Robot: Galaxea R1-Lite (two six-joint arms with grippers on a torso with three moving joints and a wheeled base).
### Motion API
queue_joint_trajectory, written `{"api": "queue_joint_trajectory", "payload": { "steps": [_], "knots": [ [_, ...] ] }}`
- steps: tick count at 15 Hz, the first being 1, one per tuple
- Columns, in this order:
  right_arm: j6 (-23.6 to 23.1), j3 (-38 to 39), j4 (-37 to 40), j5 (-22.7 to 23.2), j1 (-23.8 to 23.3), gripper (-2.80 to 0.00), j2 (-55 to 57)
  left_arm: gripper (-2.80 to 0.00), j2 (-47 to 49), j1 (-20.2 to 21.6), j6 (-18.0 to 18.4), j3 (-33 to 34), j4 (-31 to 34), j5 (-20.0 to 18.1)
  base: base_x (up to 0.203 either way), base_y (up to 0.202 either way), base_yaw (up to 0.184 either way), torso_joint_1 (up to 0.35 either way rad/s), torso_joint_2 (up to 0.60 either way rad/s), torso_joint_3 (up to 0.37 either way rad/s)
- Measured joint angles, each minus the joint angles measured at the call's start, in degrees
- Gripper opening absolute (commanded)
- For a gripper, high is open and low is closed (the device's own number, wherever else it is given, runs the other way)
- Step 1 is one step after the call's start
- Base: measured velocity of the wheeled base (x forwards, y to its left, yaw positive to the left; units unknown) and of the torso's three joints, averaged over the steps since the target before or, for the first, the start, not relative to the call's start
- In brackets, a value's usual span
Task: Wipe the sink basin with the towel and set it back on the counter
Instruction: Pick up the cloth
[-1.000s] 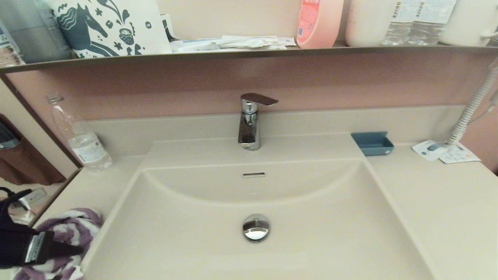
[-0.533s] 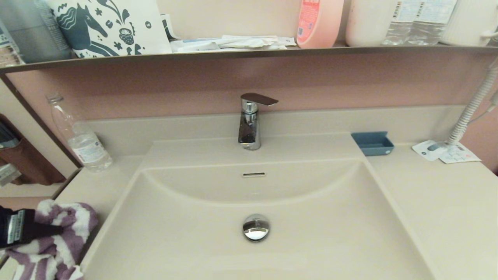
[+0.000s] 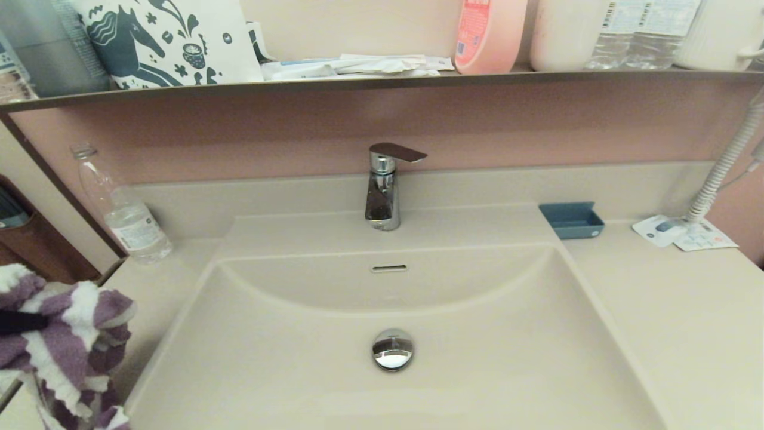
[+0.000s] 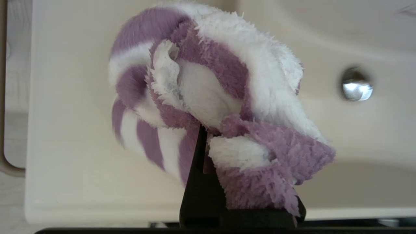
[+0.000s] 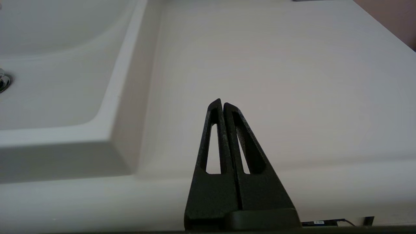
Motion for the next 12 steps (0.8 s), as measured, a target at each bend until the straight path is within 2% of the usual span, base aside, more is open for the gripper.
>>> {"api": "queue_joint_trajectory", "payload": {
  "steps": [2, 6, 8, 10, 12],
  "knots": [
    [0.0, 0.0, 0.0, 0.0, 0.0, -2.80, 0.0, -2.80, -1.5, -2.4, -4.6, -6.5, 4.3, 0.0, 0.000, 0.000, 0.000, 0.000, 0.00, 0.000],
    [0.0, 0.0, 0.0, 0.0, 0.0, -2.80, 0.0, -2.80, -2.9, -9.1, -16.0, -22.1, 11.3, 0.2, 0.000, 0.000, 0.000, 0.000, 0.00, 0.000],
    [0.0, 0.0, 0.0, 0.0, 0.0, -2.80, 0.0, -2.80, -3.1, -12.3, -20.8, -29.6, 13.1, 0.2, 0.000, 0.000, 0.000, 0.000, 0.00, 0.000],
    [0.0, 0.0, 0.0, 0.0, 0.0, -2.80, 0.0, -2.80, -2.6, -14.5, -23.8, -37.5, 13.3, 0.2, 0.000, 0.000, 0.000, 0.000, 0.00, 0.000],
    [0.0, 0.0, 0.0, 0.0, 0.0, -2.80, 0.0, -2.80, -2.0, -16.2, -25.2, -42.2, 10.8, 1.0, 0.000, 0.000, 0.000, 0.000, 0.00, 0.000]
  ]
}}
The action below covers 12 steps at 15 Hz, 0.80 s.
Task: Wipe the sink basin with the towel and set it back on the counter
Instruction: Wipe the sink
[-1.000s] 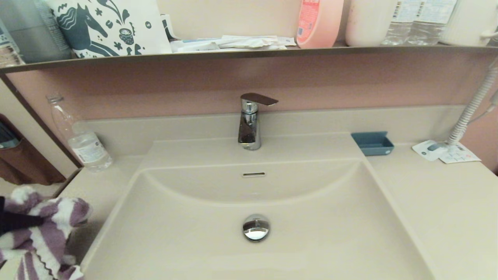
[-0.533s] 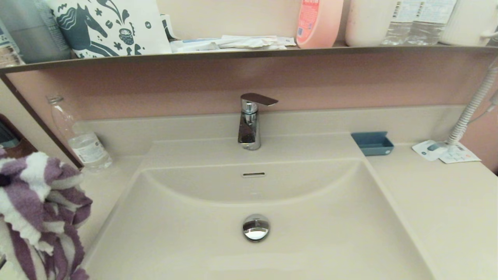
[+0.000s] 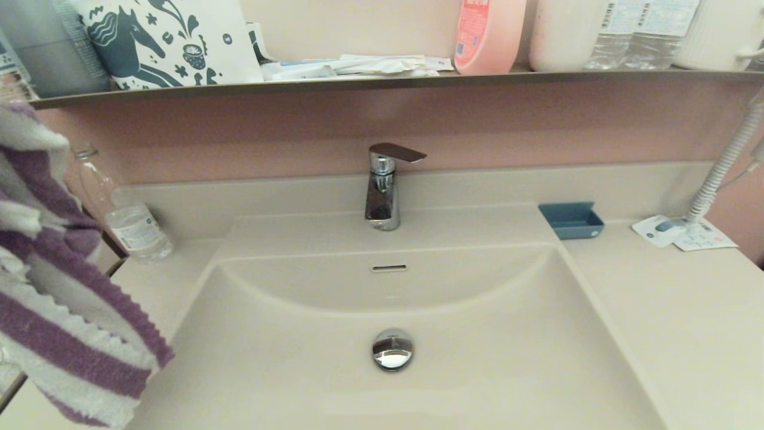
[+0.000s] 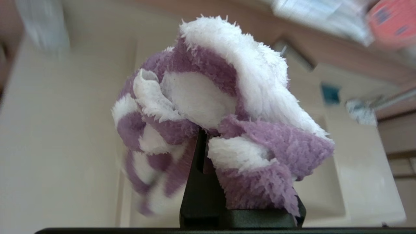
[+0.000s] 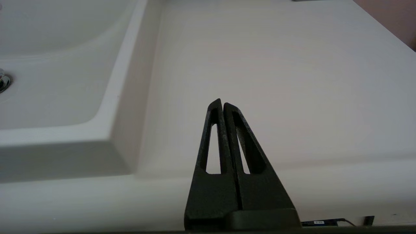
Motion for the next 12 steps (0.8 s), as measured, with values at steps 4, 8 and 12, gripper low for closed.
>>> {"api": "queue_joint_trajectory", "payload": {
  "steps": [4, 8, 12],
  "knots": [
    [0.0, 0.0, 0.0, 0.0, 0.0, -2.80, 0.0, -2.80, 0.7, -1.8, -0.1, -1.3, -3.9, -0.5, 0.000, 0.000, 0.000, 0.000, 0.00, 0.000],
    [0.0, 0.0, 0.0, 0.0, 0.0, -2.80, 0.0, -2.80, 0.8, -10.5, -2.9, -0.9, -5.8, -0.8, 0.000, 0.000, 0.000, 0.000, 0.00, 0.000],
    [0.0, 0.0, 0.0, 0.0, 0.0, -2.80, 0.0, -2.80, 1.2, -17.8, -7.5, 4.5, -9.3, -0.7, 0.000, 0.000, 0.000, 0.000, 0.00, 0.000]
  ]
}}
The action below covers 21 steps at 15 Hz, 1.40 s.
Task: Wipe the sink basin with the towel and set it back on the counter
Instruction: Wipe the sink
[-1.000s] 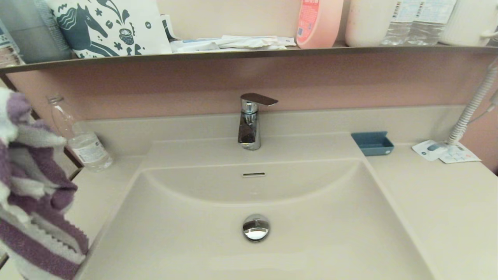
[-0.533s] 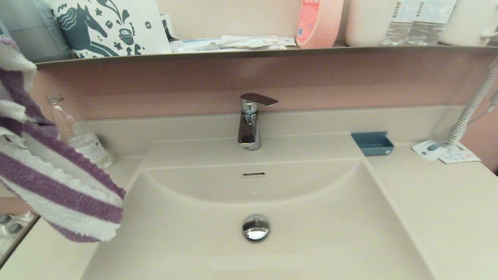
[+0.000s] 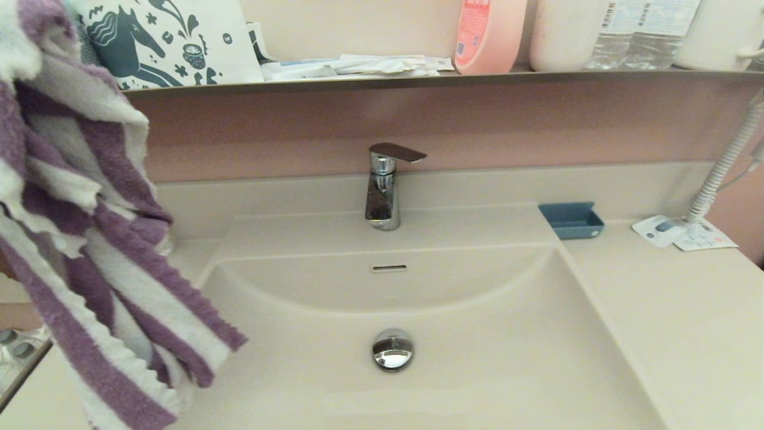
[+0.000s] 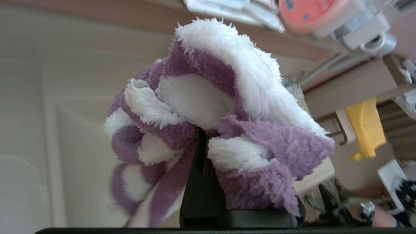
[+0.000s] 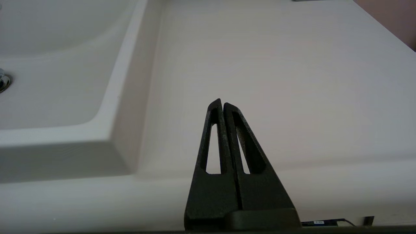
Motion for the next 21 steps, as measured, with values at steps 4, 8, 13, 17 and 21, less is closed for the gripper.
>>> {"api": "queue_joint_trajectory", "payload": {
  "steps": [4, 8, 13, 17, 21],
  "knots": [
    [0.0, 0.0, 0.0, 0.0, 0.0, -2.80, 0.0, -2.80, -0.1, -2.0, -0.5, 13.2, -7.0, 2.2, 0.000, 0.000, 0.000, 0.000, 0.00, 0.000],
    [0.0, 0.0, 0.0, 0.0, 0.0, -2.80, 0.0, -2.80, -0.1, -6.7, -1.4, 28.6, -20.4, 10.9, 0.000, 0.000, 0.000, 0.000, 0.00, 0.000],
    [0.0, 0.0, 0.0, 0.0, 0.0, -2.80, 0.0, -2.80, 0.0, -16.5, -1.2, 45.5, -25.5, 24.9, 0.000, 0.000, 0.000, 0.000, 0.00, 0.000],
    [0.0, 0.0, 0.0, 0.0, 0.0, -2.80, 0.0, -2.80, 4.5, -25.0, -1.9, 50.7, -26.0, 39.1, 0.000, 0.000, 0.000, 0.000, 0.00, 0.000],
    [0.0, 0.0, 0.0, 0.0, 0.0, -2.80, 0.0, -2.80, 13.2, -30.5, -4.8, 50.7, -28.7, 46.1, 0.000, 0.000, 0.000, 0.000, 0.00, 0.000]
  ]
}}
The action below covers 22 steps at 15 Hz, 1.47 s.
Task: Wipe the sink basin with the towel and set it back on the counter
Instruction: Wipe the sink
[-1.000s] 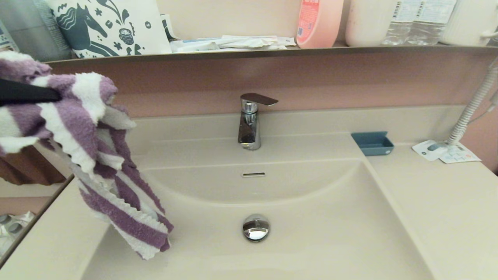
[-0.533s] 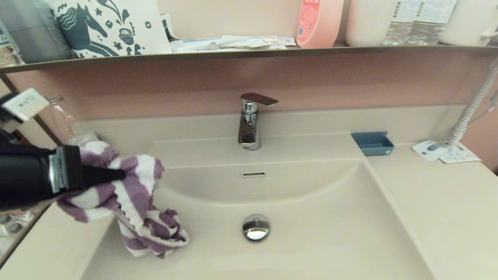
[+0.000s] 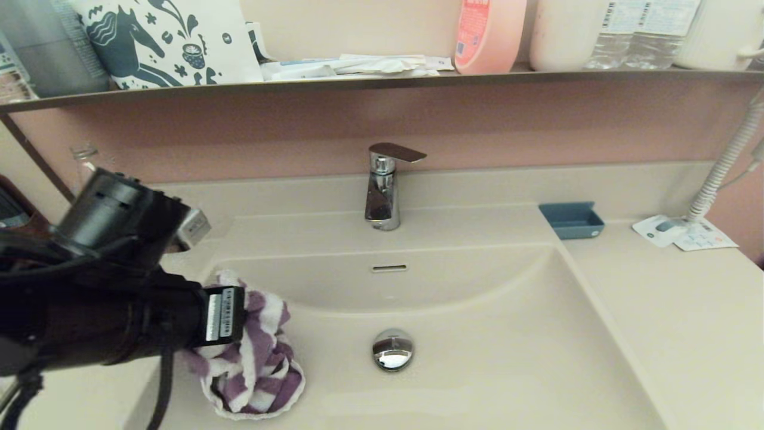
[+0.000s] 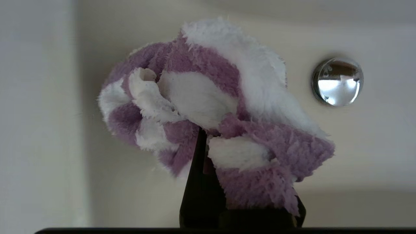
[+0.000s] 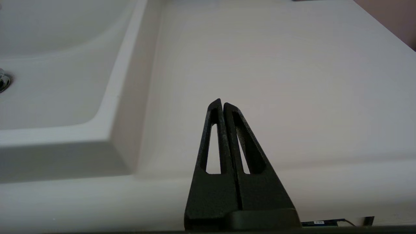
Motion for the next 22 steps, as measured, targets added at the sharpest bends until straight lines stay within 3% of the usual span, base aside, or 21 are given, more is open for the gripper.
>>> {"api": "queue_joint_trajectory", "payload": {
  "steps": [3, 10, 14, 20, 22],
  "knots": [
    [0.0, 0.0, 0.0, 0.0, 0.0, -2.80, 0.0, -2.80, 5.9, -3.2, -0.7, -0.3, -5.5, 1.5, 0.000, 0.000, 0.000, 0.000, 0.00, 0.000],
    [0.0, 0.0, 0.0, 0.0, 0.0, -2.80, 0.0, -2.80, 20.3, -7.9, -8.0, -0.9, -13.9, 4.2, 0.000, 0.000, 0.000, 0.000, 0.00, 0.000],
    [0.0, 0.0, 0.0, 0.0, 0.0, -2.80, 0.0, -2.80, 26.8, -10.7, -10.4, -5.6, -14.3, 5.1, 0.000, 0.000, 0.000, 0.000, 0.00, 0.000],
    [0.0, 0.0, 0.0, 0.0, 0.0, -2.80, 0.0, -2.80, 36.3, -12.4, -12.8, -14.8, -15.8, 12.1, 0.000, 0.000, 0.000, 0.000, 0.00, 0.000],
    [0.0, 0.0, 0.0, 0.0, 0.0, -2.80, 0.0, -2.80, 39.0, -13.3, -13.8, -17.0, -15.9, 12.8, 0.000, 0.000, 0.000, 0.000, 0.00, 0.000]
  ]
}}
